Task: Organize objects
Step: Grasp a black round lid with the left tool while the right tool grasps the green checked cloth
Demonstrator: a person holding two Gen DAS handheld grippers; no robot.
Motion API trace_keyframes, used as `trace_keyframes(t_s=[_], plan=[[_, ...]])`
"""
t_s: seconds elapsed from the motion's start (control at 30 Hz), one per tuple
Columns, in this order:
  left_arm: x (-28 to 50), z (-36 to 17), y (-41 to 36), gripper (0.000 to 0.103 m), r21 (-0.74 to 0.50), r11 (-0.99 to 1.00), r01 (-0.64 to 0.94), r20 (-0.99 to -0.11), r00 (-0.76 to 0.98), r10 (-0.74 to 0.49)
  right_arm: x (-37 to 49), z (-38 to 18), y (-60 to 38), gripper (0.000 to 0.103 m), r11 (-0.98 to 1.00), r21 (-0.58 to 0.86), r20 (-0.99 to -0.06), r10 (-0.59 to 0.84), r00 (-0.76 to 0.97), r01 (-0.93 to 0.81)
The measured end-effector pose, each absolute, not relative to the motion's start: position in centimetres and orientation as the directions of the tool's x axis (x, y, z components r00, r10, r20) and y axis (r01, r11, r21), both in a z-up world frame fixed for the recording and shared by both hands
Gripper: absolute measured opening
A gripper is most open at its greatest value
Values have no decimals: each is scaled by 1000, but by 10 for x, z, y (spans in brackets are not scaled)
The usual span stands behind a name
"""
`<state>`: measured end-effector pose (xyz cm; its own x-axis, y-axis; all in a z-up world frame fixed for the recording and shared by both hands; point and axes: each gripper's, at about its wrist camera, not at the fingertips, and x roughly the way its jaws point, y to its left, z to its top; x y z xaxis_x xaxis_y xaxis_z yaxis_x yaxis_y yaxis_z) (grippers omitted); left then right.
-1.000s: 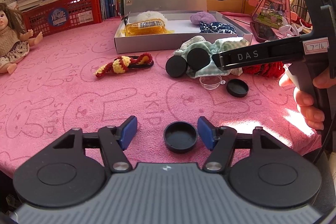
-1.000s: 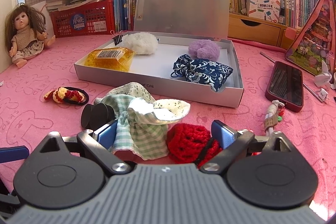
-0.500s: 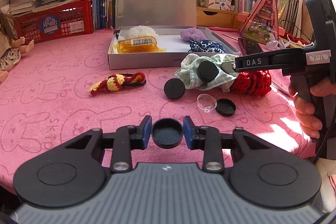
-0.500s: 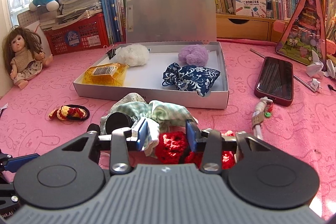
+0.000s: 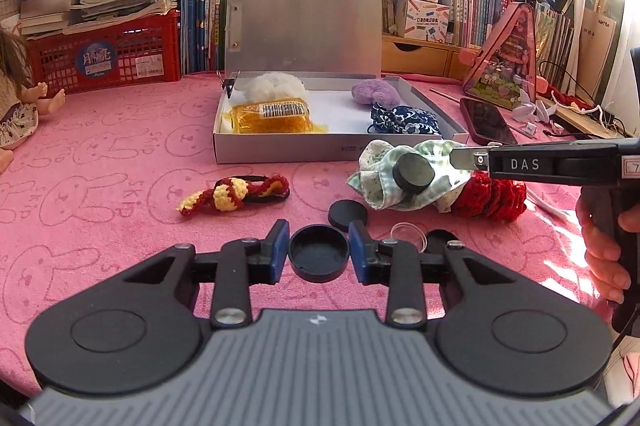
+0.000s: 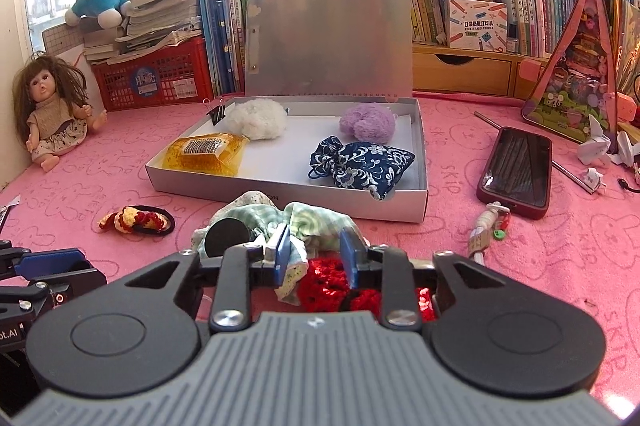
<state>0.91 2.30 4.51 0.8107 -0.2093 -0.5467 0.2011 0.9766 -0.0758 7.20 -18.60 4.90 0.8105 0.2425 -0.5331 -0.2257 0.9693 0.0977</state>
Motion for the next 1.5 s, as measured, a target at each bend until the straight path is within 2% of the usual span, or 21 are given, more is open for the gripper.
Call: trace_keyframes(t_s=[0.07,0.37,0.4,0.5,0.57,0.67,0.87,0.93,1.13,1.2,1.27,1.33,1.5], plan=[[6,41,21,38,-78,974,214,-557,801,-221,70,46,-187,56,968,100,-531,247,810,-230],[-4,21,6,39,-19,968,250,-587,781,-213,60,36,-176,66,966,16,-526,228,819,-258],[-4,20,5,41,-14,970,244,-590,781,-205,59,36,-176,67,965,14,-525,231,819,-263],[-5,18,6,58,2,975,224,-586,790,-180,58,35,-174,71,961,8,-524,239,818,-275],[-6,16,7,60,16,976,219,-590,789,-168,59,33,-172,73,961,-6,-526,234,818,-278],[-4,9,7,60,18,978,210,-618,771,-154,61,31,-167,73,961,-38,-530,214,820,-275],[-6,6,7,57,20,979,204,-607,780,-150,57,34,-158,75,950,-69,-524,225,821,-304],[-6,7,7,50,19,980,198,-603,784,-147,61,35,-153,75,949,-82,-528,217,821,-304],[-5,9,13,40,-16,985,172,-605,782,-146,59,43,-142,75,949,-109,-488,207,848,-295],[-5,10,15,38,-27,986,165,-606,781,-147,56,47,-140,72,944,-98,-477,232,848,-314],[-3,10,16,38,-33,986,161,-606,781,-147,55,49,-134,55,927,-101,-490,269,829,-360],[-3,11,16,38,-34,987,158,-605,783,-146,54,46,-125,44,909,-124,-505,287,814,-397],[-2,12,18,38,-24,989,149,-603,787,-133,51,37,-103,45,876,-208,-512,282,812,-436]])
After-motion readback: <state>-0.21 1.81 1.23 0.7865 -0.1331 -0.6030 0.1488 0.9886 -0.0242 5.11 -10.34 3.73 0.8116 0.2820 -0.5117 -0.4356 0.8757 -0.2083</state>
